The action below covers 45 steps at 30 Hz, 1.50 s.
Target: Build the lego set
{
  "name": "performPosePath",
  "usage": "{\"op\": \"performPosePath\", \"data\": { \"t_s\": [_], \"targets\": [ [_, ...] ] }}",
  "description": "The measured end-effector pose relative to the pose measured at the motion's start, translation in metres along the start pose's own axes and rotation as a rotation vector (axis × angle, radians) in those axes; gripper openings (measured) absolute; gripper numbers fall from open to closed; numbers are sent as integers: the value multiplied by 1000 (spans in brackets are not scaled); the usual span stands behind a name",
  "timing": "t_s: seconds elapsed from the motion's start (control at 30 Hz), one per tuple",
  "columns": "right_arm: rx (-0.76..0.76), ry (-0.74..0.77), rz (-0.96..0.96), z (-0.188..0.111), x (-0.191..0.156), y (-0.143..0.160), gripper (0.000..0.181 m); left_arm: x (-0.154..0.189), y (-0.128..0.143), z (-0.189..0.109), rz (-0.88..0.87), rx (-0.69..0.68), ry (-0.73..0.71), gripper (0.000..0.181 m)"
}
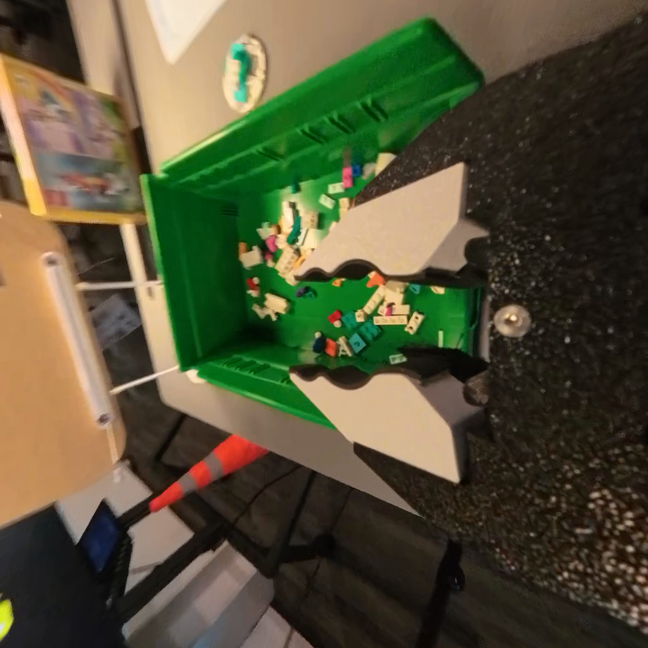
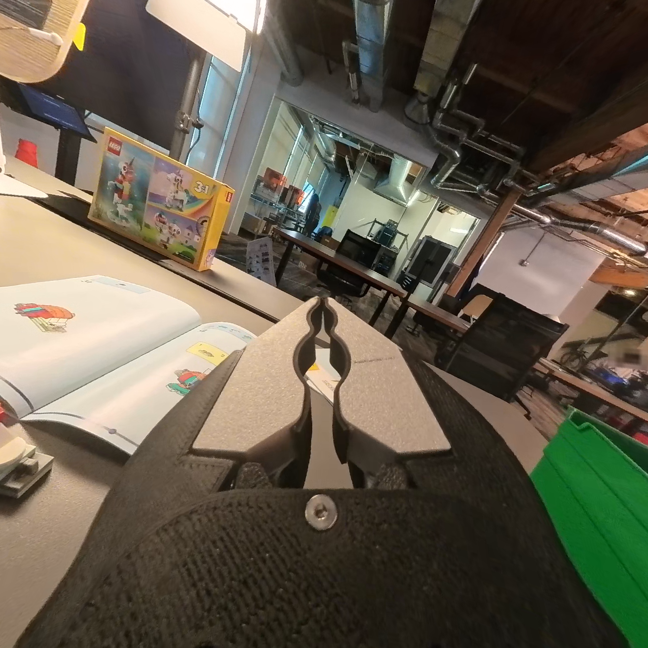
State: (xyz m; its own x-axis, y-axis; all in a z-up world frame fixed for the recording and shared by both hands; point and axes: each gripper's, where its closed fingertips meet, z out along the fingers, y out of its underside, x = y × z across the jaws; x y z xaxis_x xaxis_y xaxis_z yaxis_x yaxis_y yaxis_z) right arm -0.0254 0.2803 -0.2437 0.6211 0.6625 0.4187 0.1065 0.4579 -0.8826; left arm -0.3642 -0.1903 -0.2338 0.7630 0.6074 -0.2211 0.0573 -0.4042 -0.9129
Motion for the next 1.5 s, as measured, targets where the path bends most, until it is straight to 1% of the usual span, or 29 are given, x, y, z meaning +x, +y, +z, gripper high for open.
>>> {"op": "performPosePath", "data": {
  "t_s": [0.1,0.17,0.27,0.37,0.47,0.6,0.77,0.83,0.87,0.9,0.93,1.03,1.13,1.23,1.4,1.5],
  "targets": [
    [-4,4,-5,0,0,1,0,4,17,20,119,-153,115,27],
    [-7,4,-12,0,0,1,0,3,24,32,255,-239,147,19],
    [-8,4,-14,0,0,1,0,4,24,46,385,-322,187,20],
    [-8,8,-11,0,1,1,0,15,11,60,415,-320,247,16],
    [-8,8,-12,0,0,1,0,16,4,79,458,-329,261,16],
    [-11,9,-16,0,0,1,0,26,1,111,408,-354,334,19],
    [-13,6,-24,1,-1,2,0,24,10,163,441,-441,299,18],
    [-12,5,-25,1,-1,2,0,22,18,180,414,-502,294,18],
    [-12,4,-24,1,-1,1,0,20,24,187,393,-553,292,10],
    [-10,3,-23,1,-1,1,0,19,29,191,373,-606,296,5],
    [-9,2,-22,1,-1,1,0,19,34,195,361,-645,305,5],
    [-4,-3,-17,0,-2,0,0,14,40,206,384,-712,303,19],
    [1,-7,-12,0,-2,0,0,15,49,208,391,-784,338,29],
    [2,-8,-11,0,-2,0,0,19,54,211,365,-812,376,26],
    [4,-12,-10,0,-3,-1,0,18,56,212,359,-854,381,26],
    [4,-14,-13,0,-3,-1,0,17,57,212,317,-889,379,26]
  ]
}}
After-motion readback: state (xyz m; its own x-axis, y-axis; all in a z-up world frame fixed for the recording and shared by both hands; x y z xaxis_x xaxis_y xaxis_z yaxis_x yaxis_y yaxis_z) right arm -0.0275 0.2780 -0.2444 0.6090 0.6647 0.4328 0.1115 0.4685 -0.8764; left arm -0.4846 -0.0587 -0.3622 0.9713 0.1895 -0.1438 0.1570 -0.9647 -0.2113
